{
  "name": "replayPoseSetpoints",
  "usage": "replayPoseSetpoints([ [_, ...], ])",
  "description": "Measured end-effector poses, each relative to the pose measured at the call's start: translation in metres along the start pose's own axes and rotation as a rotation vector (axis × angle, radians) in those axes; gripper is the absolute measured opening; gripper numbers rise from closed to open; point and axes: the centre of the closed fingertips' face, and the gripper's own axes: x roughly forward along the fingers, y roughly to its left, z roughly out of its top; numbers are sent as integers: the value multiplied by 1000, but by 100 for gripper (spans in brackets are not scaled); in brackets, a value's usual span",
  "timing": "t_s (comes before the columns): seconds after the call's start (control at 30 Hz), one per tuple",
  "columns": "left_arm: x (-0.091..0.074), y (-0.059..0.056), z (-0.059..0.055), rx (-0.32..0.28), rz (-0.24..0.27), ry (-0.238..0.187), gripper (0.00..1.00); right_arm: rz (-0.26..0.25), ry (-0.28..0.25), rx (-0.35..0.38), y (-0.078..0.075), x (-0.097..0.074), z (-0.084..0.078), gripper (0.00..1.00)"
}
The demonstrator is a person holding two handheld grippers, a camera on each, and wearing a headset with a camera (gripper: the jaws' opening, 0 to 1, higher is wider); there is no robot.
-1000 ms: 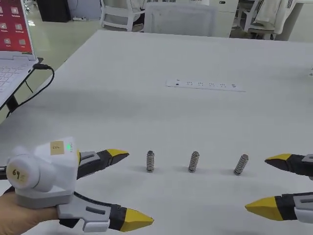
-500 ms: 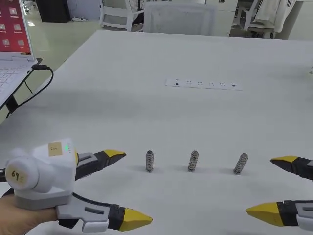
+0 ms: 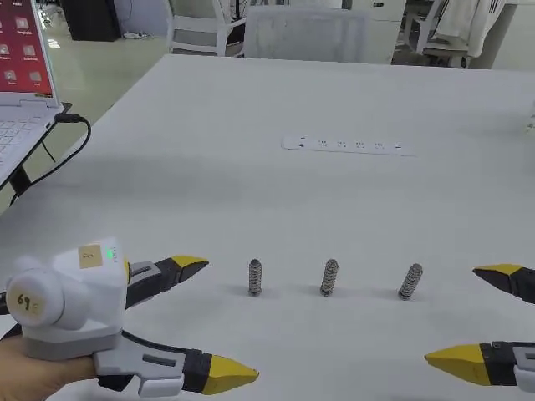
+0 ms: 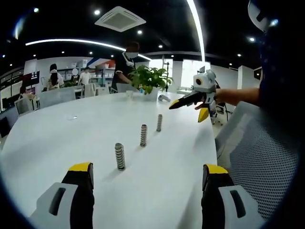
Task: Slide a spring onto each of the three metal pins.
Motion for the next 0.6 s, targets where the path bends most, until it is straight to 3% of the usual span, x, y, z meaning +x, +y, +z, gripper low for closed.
replayPoseSetpoints([
  [0.6, 1, 2, 0, -14, 9, -5, 95, 6, -7, -18, 5, 2, 1, 94],
])
